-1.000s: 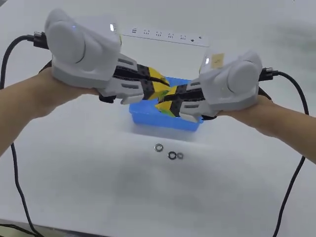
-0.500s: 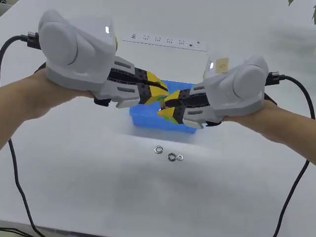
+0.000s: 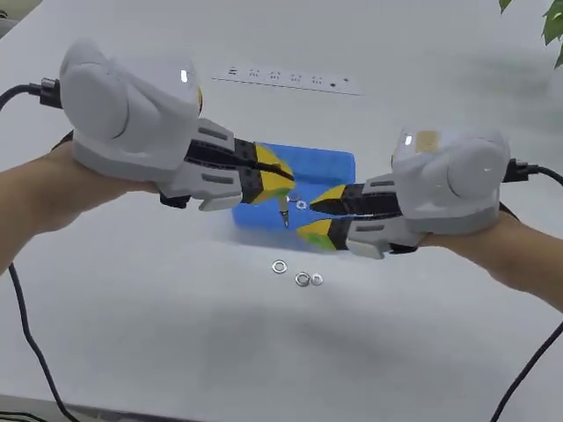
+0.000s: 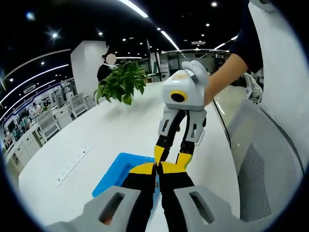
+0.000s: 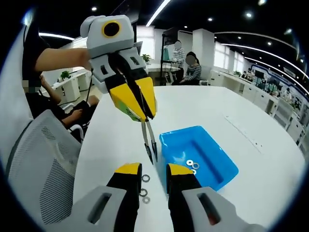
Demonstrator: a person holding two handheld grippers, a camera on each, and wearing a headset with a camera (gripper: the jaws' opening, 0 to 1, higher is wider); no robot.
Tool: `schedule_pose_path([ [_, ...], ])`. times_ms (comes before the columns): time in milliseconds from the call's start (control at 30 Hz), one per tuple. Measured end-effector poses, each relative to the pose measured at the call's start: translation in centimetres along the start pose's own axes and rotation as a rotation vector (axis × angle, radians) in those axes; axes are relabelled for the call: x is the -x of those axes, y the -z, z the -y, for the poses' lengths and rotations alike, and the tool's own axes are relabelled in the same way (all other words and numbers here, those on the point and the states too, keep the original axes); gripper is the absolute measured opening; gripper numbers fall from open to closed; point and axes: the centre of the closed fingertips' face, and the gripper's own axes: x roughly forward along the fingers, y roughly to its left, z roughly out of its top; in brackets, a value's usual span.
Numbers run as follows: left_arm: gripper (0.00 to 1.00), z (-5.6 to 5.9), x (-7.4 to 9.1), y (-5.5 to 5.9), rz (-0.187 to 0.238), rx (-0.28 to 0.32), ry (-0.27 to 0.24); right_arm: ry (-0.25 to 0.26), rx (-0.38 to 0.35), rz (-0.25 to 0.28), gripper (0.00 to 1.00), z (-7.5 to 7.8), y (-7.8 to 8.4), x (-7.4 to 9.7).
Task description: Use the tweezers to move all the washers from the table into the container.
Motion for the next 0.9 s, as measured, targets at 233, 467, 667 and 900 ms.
schedule_pose_path([
  [233, 0.06, 1.5, -0.2, 1.4, -0.012, 0.026, 0.016, -0.023, -0.117, 0.054, 0.20, -1.0, 1.4, 1.8],
  [467, 0.06, 2.8, -0.8, 2.1, -0.007, 0.033, 0.039, -0.050, -0.214, 0.072, 0.10, -1.9, 2.0, 2.7],
  [667, 0.06, 3.5, -1.2, 3.1, -0.025, 0.012, 0.062, -0.003, -0.255, 0.006, 0.03, -1.2, 3.7, 2.9],
  [900, 0.06, 3.5, -1.2, 3.5, -0.019, -0.005, 0.052, 0.038, -0.177, 0.027, 0.12, -0.8, 3.7, 3.7],
])
